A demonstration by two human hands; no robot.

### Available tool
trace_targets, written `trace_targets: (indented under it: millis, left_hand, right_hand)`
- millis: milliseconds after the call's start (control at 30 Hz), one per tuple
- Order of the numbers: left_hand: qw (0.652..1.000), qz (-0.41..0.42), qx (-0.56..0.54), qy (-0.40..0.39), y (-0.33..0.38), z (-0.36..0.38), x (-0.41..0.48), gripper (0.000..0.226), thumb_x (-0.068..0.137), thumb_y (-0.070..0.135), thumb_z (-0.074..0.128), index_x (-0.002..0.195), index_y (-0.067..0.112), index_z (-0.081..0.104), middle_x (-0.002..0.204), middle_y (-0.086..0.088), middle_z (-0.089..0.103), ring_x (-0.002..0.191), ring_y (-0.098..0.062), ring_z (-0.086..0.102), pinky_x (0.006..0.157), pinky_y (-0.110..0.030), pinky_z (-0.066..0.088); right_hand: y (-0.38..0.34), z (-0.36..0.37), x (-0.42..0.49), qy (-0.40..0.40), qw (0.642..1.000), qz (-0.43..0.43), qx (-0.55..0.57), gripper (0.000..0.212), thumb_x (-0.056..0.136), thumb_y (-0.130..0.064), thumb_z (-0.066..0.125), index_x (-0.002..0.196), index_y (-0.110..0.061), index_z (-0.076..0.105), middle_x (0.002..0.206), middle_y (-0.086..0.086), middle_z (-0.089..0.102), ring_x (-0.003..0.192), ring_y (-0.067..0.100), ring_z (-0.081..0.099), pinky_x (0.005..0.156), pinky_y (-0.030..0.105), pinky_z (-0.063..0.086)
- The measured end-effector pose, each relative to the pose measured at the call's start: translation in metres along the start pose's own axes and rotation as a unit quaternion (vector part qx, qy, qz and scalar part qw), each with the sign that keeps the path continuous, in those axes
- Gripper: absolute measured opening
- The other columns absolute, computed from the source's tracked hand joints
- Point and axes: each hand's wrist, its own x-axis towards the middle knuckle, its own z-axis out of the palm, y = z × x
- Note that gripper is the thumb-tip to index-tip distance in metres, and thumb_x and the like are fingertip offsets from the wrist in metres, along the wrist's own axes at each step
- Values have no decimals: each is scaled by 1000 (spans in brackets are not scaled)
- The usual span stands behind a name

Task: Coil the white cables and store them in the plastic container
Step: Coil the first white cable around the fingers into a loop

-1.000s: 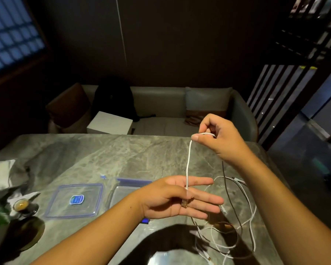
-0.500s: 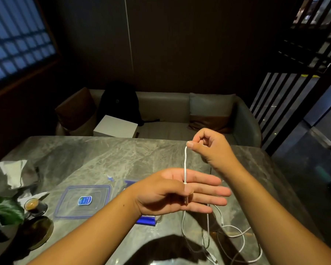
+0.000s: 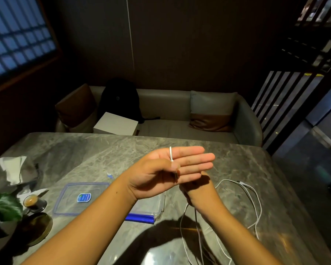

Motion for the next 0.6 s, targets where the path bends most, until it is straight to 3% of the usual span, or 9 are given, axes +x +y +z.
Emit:
trace_targets:
  millis: [33,100,200,300,400,600]
  left_hand:
    - [1000,3,-2,7,-1,-2,0,57,92,-13,26,149,-6,29,154,-27,33,144,-40,31,120,-49,21]
    - [1000,6,0,26,-4,-6,1,60,91,-13,27,150,-4,27,155,-25,33,145,-37,30,121,-47,19]
    - [998,5,20,58,-9,-12,0,61,88,-12,29,149,-2,31,154,-20,38,145,-32,33,121,-42,18]
    - [998,-7,17,64,-11,-15,0,62,87,-11,29,148,-2,32,153,-19,39,145,-31,34,121,-42,18]
    - [998,-18,10,62,-12,-17,-1,62,87,-11,29,148,-3,31,153,-21,39,144,-32,34,121,-43,19]
    - [997,-35,10,64,-10,-24,-4,58,91,-10,32,149,-4,29,154,-22,36,145,-34,33,121,-45,19]
  right_hand:
    - [-5,1,-7,-9,1000,-5,12,25,89,-12,61,69,-27,64,63,-12,61,55,-2,51,56,15,46]
    - [-21,-2,-22,-52,998,-29,10,24,93,-15,58,71,-17,67,51,-5,53,44,2,44,45,14,35]
    - [-37,-12,-41,-88,993,-68,-25,20,95,-19,60,77,-14,69,53,-3,53,45,2,46,48,17,38]
    - [-47,-25,-53,-143,989,-29,14,14,94,-18,64,83,-9,68,52,0,52,39,11,43,40,24,39]
    - [-57,-40,-62,-181,982,27,56,17,91,-16,68,84,-1,67,51,4,52,34,12,39,36,21,38]
    - [-80,-72,-68,-175,983,3,59,11,81,-18,75,73,-12,70,51,6,48,37,13,35,35,17,31]
